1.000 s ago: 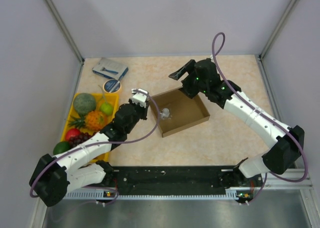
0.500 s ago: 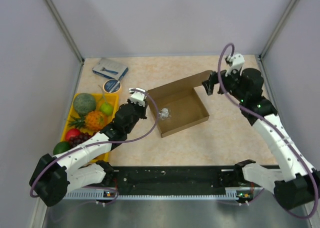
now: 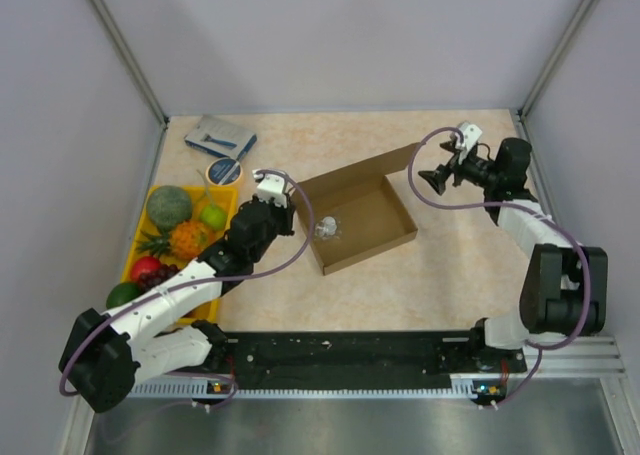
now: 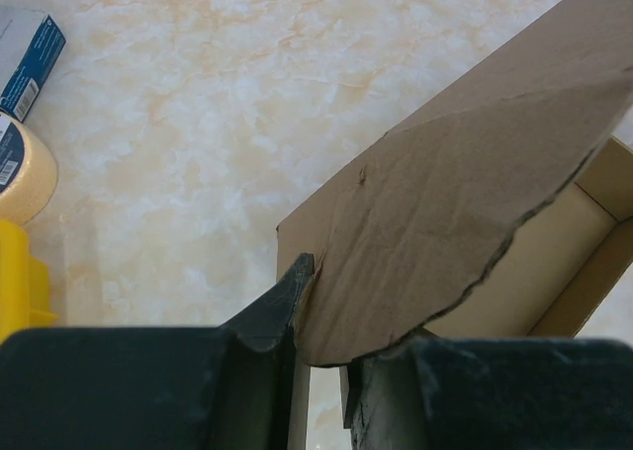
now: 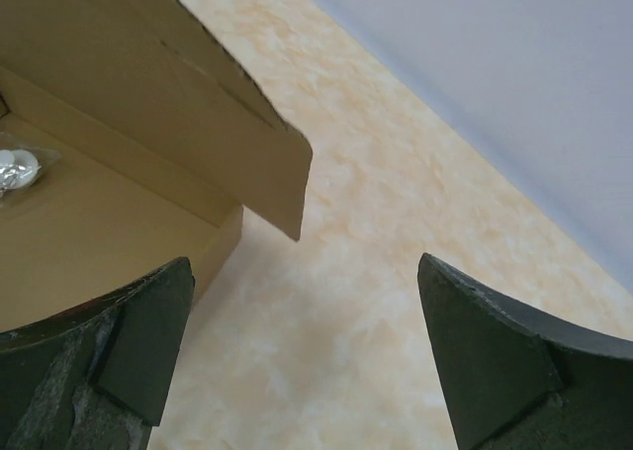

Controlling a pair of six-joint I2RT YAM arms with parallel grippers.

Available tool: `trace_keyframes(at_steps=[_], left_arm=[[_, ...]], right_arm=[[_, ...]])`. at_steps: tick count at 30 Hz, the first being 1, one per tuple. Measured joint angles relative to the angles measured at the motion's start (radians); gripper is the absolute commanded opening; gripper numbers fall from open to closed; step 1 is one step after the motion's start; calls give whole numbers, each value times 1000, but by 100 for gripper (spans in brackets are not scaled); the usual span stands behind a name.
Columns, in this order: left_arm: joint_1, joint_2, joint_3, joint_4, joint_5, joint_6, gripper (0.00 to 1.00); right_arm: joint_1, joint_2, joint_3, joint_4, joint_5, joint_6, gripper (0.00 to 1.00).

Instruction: Fold the paper box

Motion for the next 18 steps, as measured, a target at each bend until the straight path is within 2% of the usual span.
trace_keyframes(at_steps=[6, 11, 14, 18], left_arm=[[8, 5, 21, -30, 2, -2, 18], [10, 5, 24, -38, 11, -4, 18], [10, 5, 24, -38, 14, -7, 18], [11, 5, 24, -39, 14, -7, 18]], right_arm=[[4, 101, 95, 95, -168, -34, 82], [10, 169, 151, 89, -243, -69, 80], [14, 201, 163, 106, -264, -64, 67], [21, 233, 171, 129, -295, -39, 62]])
